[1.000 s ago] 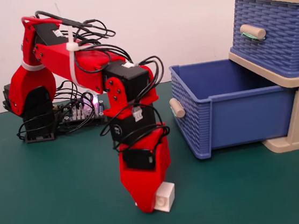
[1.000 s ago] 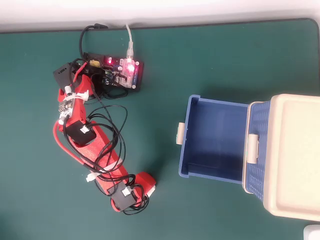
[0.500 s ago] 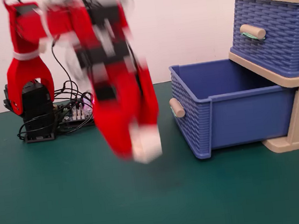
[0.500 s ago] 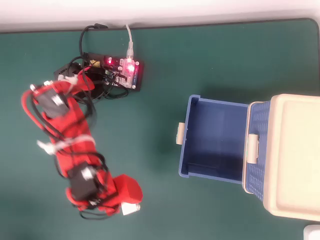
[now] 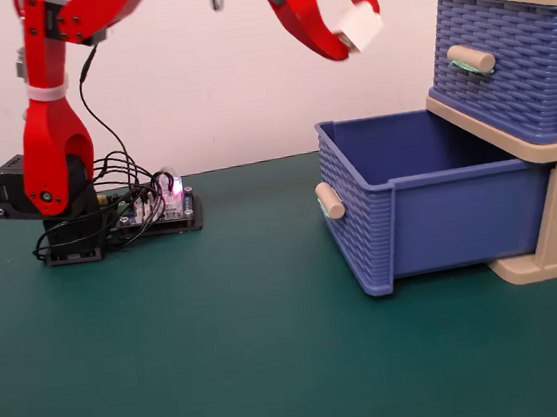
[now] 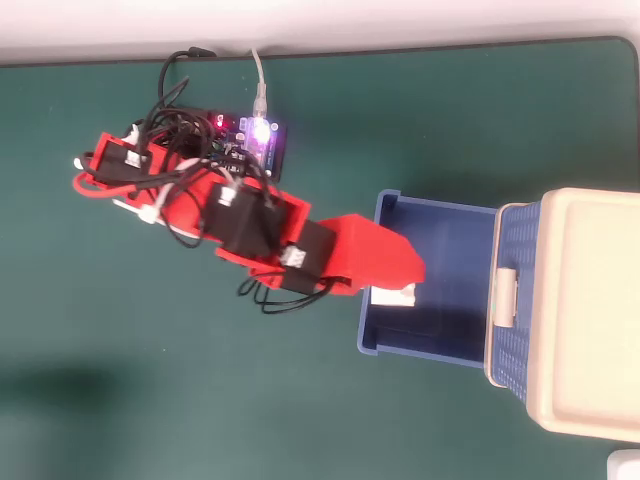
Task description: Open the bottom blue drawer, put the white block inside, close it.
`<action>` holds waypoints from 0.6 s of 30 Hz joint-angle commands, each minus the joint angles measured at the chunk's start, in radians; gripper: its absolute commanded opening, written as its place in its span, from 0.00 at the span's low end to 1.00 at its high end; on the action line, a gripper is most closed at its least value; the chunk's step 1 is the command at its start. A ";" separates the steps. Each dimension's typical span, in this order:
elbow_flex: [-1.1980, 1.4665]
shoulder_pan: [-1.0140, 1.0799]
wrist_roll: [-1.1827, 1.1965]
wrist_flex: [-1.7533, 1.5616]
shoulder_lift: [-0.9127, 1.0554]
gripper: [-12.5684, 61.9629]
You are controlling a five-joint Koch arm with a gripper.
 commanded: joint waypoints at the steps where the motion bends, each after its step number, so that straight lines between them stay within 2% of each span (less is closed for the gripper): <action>1: -0.032 -0.021 0.034 0.000 -0.011 0.06; 7: -0.037 -0.046 0.034 0.000 -0.092 0.07; 8: -0.037 -0.046 0.035 0.000 -0.092 0.11; 11: -0.037 -0.049 0.037 -0.002 -0.094 0.44; 12: -0.037 -0.049 0.037 -0.002 -0.095 0.51; 14: -0.038 -0.051 0.038 -0.002 -0.095 0.57; 18: -0.041 -0.044 0.035 0.002 -0.086 0.61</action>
